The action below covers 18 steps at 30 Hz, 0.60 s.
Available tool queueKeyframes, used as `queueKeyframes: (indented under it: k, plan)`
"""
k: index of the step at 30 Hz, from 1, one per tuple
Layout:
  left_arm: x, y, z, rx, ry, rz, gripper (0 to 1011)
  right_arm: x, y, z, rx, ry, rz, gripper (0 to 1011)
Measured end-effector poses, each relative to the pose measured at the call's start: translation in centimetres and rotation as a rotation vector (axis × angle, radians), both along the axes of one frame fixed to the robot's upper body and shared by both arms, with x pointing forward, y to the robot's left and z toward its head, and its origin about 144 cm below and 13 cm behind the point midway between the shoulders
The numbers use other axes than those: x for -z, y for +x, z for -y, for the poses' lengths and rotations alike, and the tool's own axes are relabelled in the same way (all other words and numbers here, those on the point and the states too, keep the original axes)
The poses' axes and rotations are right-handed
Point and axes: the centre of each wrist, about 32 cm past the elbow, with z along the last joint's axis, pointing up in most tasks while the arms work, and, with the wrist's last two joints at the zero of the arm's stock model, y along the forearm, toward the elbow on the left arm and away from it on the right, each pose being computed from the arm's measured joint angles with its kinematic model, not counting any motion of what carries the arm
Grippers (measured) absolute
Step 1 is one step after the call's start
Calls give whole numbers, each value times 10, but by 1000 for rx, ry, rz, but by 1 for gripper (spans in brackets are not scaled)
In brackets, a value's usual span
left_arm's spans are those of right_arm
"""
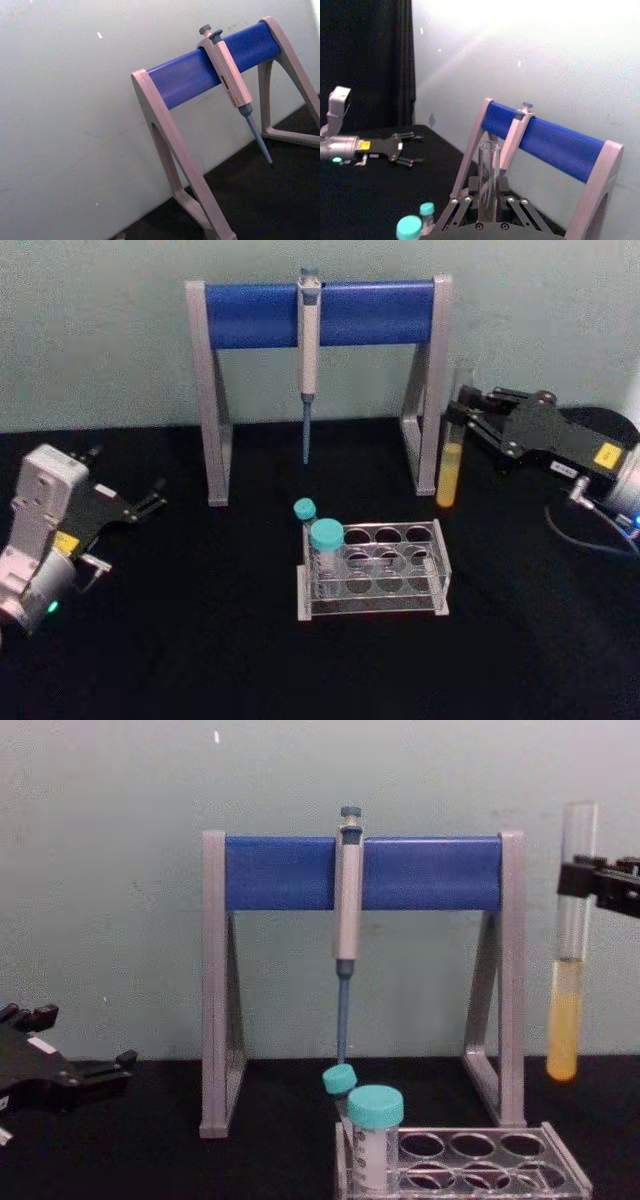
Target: Pick up the test tube from the test tube rack, shake it, then place it back into the test tube rack.
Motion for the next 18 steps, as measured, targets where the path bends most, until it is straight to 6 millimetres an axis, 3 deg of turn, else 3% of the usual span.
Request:
queueKeyframes:
  k: [18]
  plan:
    - [0, 0, 0, 0, 0, 0, 1001, 11, 16, -29, -73, 79, -10, 228]
